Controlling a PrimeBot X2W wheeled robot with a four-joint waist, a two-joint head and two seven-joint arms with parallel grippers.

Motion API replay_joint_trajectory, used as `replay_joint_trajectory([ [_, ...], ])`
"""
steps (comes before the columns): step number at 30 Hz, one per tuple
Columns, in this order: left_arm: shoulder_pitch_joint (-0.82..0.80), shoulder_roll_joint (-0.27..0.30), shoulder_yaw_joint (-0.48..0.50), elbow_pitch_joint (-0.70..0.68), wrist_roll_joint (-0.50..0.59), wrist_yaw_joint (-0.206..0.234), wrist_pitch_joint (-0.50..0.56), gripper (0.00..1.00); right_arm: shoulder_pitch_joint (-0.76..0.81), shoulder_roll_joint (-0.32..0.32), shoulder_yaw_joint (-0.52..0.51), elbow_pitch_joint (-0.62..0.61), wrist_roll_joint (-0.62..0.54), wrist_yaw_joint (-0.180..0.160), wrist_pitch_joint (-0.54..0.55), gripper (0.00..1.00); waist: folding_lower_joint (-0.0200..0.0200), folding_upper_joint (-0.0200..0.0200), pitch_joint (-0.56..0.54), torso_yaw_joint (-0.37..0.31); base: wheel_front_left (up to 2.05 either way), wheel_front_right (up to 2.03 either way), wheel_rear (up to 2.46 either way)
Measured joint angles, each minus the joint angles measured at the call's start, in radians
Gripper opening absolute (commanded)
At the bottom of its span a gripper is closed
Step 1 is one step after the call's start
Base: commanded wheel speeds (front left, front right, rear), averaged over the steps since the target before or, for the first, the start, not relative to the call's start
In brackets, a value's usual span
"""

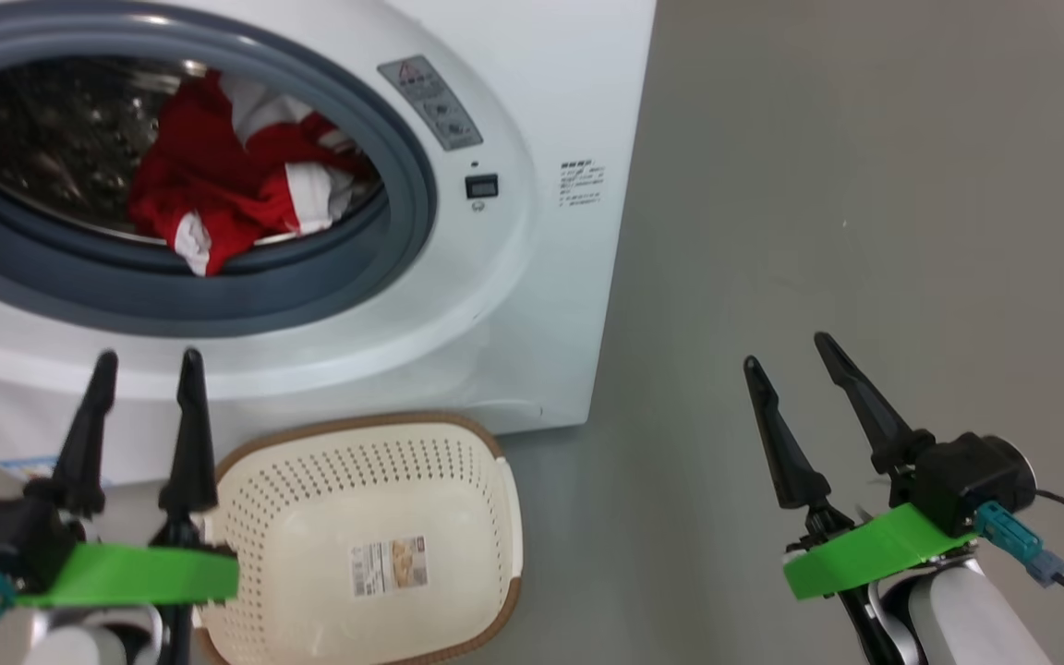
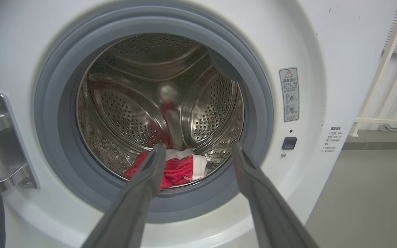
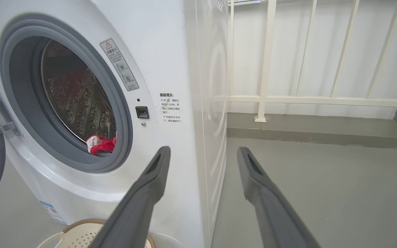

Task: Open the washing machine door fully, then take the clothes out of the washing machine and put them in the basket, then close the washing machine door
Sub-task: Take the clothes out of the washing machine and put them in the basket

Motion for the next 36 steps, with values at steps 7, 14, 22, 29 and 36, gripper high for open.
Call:
replay_joint_trajectory([
  [7,-0.136,0.002,0.019,0.076,0.002,0.0,0.0,1.0,-0.055,-0.007,0.021,-0.011,0.001,0.0,0.0,1.0,0.0,0.0,0.076,0.018,0.0,0.0,0.0],
  [14,-0.258,0.009,0.017,0.161,0.011,0.0,0.0,1.0,-0.1,-0.011,0.024,-0.026,0.001,0.0,0.0,1.0,0.0,0.0,0.152,0.027,0.0,0.0,0.0],
  [22,-0.425,0.033,0.018,0.295,0.057,0.0,0.0,1.0,-0.148,-0.012,0.021,-0.041,0.001,0.0,0.0,1.0,0.0,0.0,0.246,0.023,0.0,0.0,0.0],
  [29,-0.575,0.035,0.011,0.445,0.081,0.0,0.0,1.0,-0.179,-0.013,0.011,-0.063,0.0,0.0,0.0,1.0,0.0,0.0,0.316,0.017,0.0,0.0,0.0],
  [36,-0.741,0.044,-0.021,0.624,0.108,0.015,0.002,1.0,-0.197,-0.015,-0.01,-0.072,-0.009,0.0,0.0,1.0,0.0,0.0,0.378,0.018,0.0,0.0,0.0],
])
